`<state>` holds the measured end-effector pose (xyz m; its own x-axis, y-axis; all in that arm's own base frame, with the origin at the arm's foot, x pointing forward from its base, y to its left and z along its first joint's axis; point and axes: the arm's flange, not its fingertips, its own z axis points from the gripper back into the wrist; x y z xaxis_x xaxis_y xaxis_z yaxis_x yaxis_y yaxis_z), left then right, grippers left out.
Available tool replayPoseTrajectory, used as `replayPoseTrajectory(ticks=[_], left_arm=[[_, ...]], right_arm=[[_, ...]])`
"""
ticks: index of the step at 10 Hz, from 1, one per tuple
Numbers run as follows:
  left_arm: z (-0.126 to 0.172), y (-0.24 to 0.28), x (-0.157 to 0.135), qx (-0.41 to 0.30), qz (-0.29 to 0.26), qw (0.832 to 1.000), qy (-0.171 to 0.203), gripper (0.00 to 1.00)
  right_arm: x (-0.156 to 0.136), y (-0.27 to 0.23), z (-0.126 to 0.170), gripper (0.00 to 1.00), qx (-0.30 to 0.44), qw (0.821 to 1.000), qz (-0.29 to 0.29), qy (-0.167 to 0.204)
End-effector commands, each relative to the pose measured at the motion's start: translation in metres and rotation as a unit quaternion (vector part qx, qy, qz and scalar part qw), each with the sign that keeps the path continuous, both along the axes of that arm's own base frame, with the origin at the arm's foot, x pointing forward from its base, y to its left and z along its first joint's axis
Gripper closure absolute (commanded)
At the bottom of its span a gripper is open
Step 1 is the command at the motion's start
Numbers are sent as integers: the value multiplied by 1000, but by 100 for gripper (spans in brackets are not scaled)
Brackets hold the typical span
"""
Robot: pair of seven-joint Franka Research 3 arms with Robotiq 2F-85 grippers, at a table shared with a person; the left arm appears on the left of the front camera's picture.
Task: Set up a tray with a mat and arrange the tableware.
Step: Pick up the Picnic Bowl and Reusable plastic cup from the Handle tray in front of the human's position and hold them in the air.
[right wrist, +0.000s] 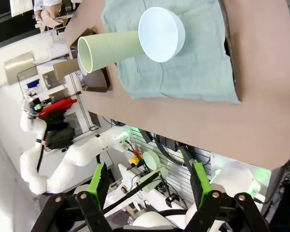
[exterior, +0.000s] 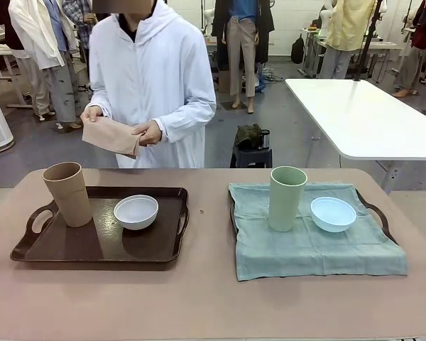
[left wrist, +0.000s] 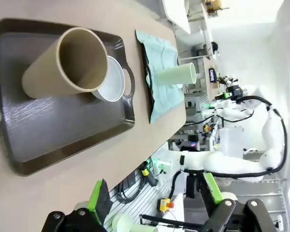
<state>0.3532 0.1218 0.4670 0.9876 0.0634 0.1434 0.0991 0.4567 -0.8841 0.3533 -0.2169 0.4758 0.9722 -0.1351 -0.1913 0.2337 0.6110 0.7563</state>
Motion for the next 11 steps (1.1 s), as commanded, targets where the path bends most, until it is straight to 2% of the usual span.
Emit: replayPoseTrajectory(ticks=[1,3,4,11], left_arm=[[-14,9,-3,-24,0,1000,-11,0],[-15,5,-6,-5,-13,1000,-18,0],[-14,13,-6,-12,4,1000,1,0],[-14,13,-6,-12,4,1000,1,0]], right_arm=[[-9,-1,-8,12,27,999,-12,-16],[-12,-2,-9,12,41,999,-17,-32],[-9,-8,-6,12,9,1000,-11,0],[-9,-8,-6,12,9,1000,-11,0]])
